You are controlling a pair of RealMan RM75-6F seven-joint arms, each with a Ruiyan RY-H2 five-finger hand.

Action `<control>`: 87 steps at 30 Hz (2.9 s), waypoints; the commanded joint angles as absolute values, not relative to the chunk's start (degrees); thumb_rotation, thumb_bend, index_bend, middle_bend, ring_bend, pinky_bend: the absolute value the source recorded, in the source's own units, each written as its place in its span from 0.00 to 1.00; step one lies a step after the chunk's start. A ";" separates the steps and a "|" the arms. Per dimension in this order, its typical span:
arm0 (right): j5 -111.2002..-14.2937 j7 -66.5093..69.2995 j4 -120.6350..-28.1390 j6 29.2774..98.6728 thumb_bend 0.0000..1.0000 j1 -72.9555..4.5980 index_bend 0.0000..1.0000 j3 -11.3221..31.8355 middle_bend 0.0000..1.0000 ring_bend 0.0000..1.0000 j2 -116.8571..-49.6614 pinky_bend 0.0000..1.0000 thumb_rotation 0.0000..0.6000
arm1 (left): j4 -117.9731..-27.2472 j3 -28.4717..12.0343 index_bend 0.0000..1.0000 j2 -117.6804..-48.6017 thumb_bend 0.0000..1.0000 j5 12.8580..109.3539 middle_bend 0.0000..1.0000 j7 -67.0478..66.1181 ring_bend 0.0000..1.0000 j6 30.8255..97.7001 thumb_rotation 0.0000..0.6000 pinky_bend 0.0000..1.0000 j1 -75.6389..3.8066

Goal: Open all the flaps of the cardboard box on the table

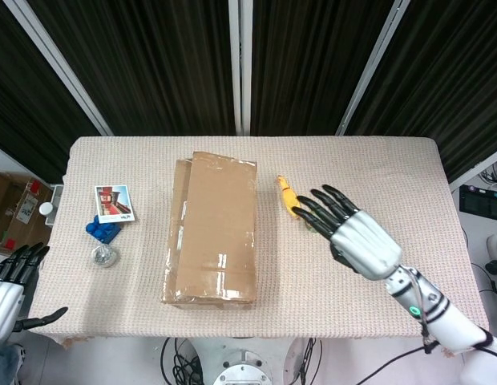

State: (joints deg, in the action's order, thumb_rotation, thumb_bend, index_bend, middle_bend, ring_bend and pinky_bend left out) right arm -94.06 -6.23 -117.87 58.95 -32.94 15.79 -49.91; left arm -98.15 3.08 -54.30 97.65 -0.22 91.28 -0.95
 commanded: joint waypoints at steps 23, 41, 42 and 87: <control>-33.96 -54.41 -110.60 52.07 1.00 -83.20 0.21 13.46 0.19 0.00 -81.64 0.00 1.00 | -95.77 2.85 0.04 -52.84 0.00 96.92 0.07 4.39 0.06 94.54 0.66 0.21 0.88; -33.71 -52.92 -117.39 57.67 1.00 -82.93 0.34 10.99 0.35 0.00 -73.51 0.00 1.00 | -96.69 2.73 0.04 -52.93 0.00 97.17 0.07 3.11 0.06 93.40 0.67 0.21 0.41; -34.04 -52.74 -118.32 57.99 1.00 -82.57 0.34 10.93 0.35 0.00 -72.30 0.00 1.00 | -96.77 2.72 0.04 -52.91 0.00 97.15 0.07 3.03 0.06 93.32 0.67 0.21 0.38; -89.17 7.06 -113.74 70.38 0.44 -31.20 0.00 2.28 0.03 0.00 -39.27 0.00 1.00 | -103.13 1.67 0.04 -52.30 0.00 99.47 0.07 -1.47 0.06 87.83 0.67 0.21 -4.42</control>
